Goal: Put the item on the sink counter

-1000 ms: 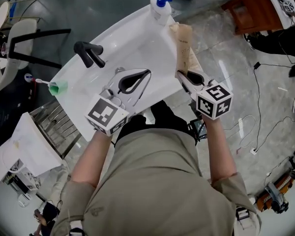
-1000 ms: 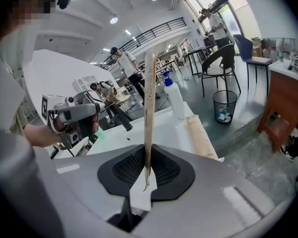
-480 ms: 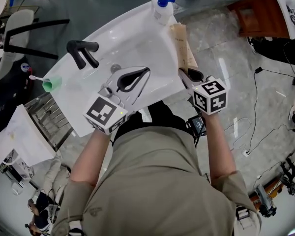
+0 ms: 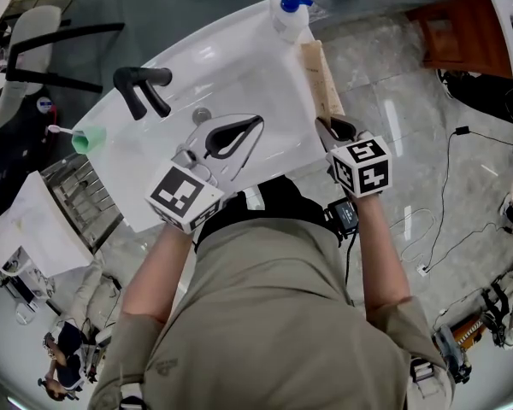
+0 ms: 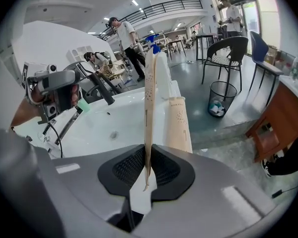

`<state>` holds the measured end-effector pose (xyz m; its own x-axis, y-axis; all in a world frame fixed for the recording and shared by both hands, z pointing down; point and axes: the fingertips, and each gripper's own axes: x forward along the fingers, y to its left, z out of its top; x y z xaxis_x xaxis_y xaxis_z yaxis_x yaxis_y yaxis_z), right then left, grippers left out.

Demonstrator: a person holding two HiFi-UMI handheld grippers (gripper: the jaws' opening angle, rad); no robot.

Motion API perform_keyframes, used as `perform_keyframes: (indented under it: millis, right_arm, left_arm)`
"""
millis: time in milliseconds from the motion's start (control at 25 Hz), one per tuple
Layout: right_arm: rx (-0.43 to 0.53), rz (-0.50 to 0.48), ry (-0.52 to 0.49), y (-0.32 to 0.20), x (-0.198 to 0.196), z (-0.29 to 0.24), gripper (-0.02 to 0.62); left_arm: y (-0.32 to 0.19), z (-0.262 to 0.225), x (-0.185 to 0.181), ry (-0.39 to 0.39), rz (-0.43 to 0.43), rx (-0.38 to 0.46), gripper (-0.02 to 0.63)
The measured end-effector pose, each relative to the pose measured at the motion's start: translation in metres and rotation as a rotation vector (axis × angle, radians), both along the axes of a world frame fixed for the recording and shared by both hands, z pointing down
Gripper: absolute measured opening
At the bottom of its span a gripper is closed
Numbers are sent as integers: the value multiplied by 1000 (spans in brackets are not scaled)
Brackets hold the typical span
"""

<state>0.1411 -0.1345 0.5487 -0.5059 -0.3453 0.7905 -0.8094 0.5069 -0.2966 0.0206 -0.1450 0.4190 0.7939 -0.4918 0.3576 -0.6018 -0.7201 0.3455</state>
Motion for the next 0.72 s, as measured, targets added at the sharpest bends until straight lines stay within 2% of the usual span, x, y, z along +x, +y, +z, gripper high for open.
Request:
perform_keyframes:
  millis: [480, 720]
  right_arm:
    - [-22, 22, 53, -4, 7, 11, 55]
    - [-13, 39, 48, -7, 7, 5, 70]
  left_arm:
    - [-6, 3, 4, 7, -10, -17, 5]
    - [-7, 5, 1, 4, -4, -16, 5]
